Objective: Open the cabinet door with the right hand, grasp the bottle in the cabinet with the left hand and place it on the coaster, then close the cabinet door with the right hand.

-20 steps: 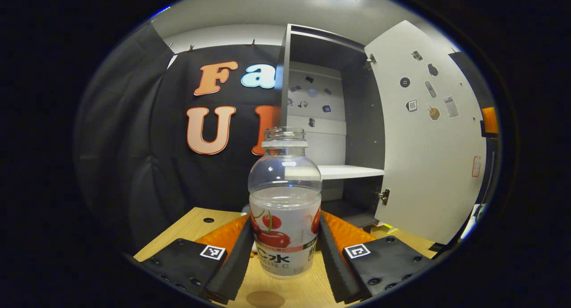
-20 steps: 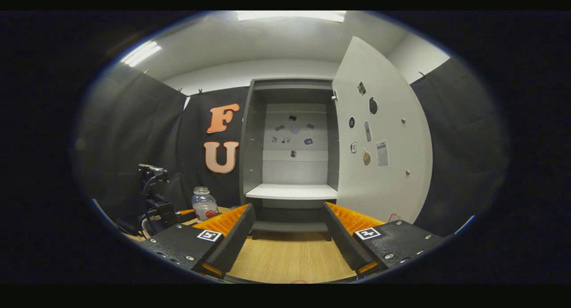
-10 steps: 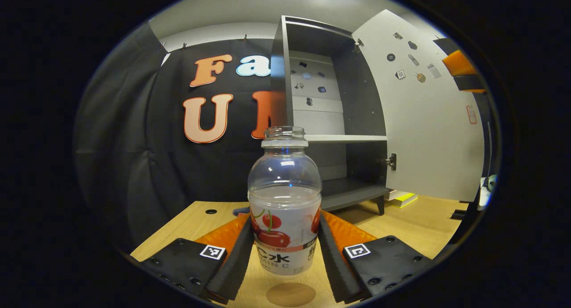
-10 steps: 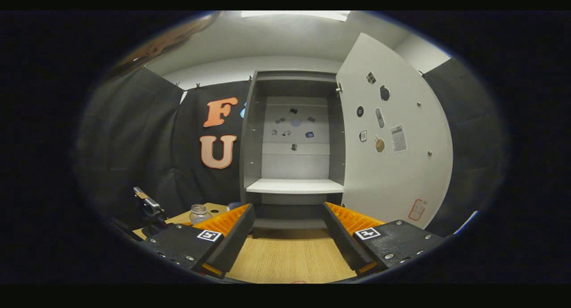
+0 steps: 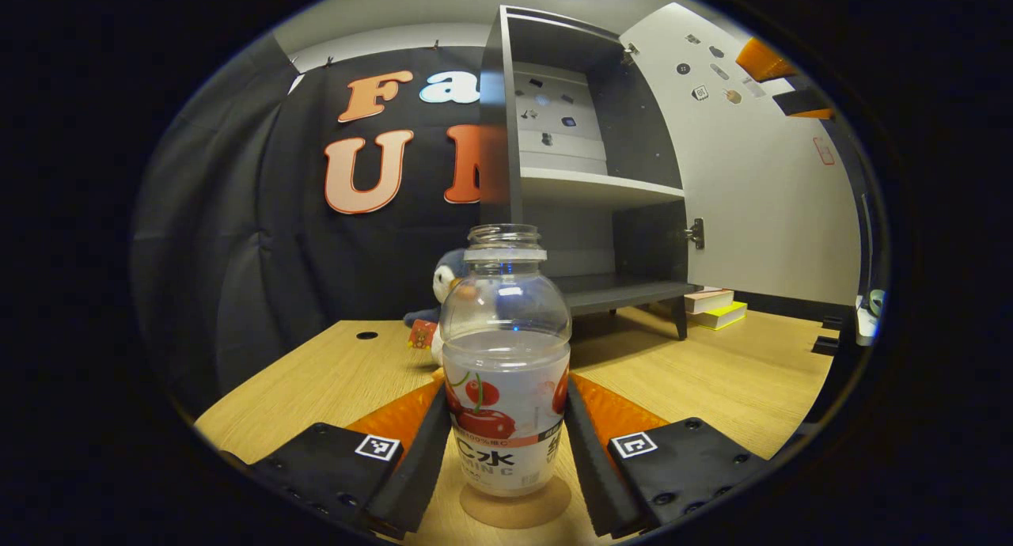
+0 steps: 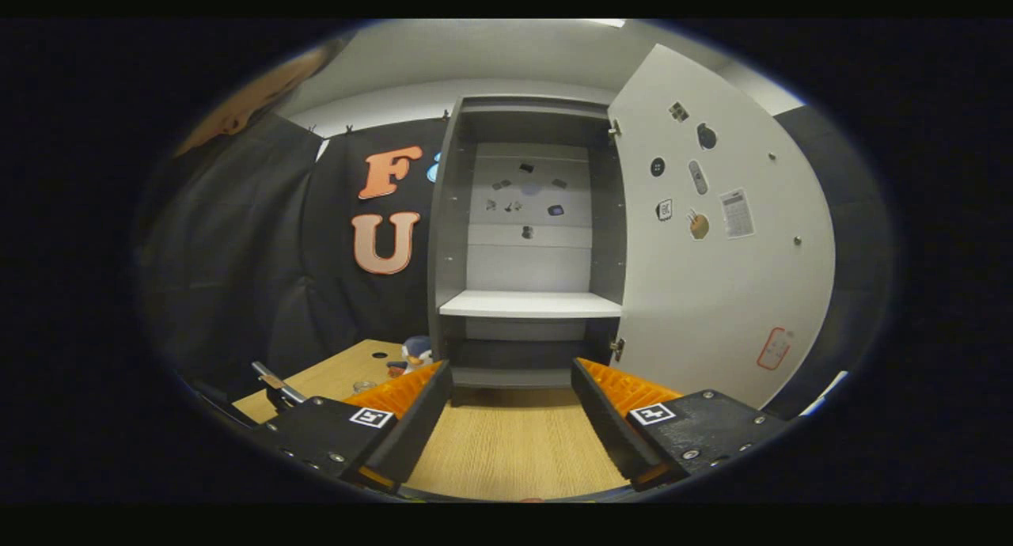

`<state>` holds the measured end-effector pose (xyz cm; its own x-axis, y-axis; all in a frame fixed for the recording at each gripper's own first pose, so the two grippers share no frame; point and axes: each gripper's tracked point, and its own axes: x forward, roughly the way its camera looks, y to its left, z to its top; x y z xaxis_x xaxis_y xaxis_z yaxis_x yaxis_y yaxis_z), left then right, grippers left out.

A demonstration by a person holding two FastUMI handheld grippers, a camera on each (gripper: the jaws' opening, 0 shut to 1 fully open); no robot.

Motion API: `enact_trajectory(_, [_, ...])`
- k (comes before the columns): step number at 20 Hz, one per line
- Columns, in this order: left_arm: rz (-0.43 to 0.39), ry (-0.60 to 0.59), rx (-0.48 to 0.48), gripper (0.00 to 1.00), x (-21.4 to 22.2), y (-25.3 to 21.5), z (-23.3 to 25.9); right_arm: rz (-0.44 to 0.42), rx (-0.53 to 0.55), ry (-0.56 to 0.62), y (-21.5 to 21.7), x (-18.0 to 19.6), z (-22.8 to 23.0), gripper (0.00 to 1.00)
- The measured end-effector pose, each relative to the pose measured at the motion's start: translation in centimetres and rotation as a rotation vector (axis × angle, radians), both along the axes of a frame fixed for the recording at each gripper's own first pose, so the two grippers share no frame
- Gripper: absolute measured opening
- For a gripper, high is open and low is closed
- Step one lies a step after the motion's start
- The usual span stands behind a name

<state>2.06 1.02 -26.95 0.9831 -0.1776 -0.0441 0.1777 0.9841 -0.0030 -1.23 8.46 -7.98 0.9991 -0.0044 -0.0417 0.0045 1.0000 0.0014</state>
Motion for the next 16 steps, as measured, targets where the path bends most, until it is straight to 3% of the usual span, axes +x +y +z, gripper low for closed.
enact_trajectory(9, [0.044, 0.035, -0.050, 0.82, -0.7, 0.8, -1.3, 0.044, -0.007, 0.022, 1.5, 0.7, -0.8, 0.93])
enact_trajectory(16, [0.027, 0.060, -0.059, 0.87, -0.4, 0.4, -1.0, 0.045, 0.009, 0.042, 1.1, 0.2, -1.1, 0.93])
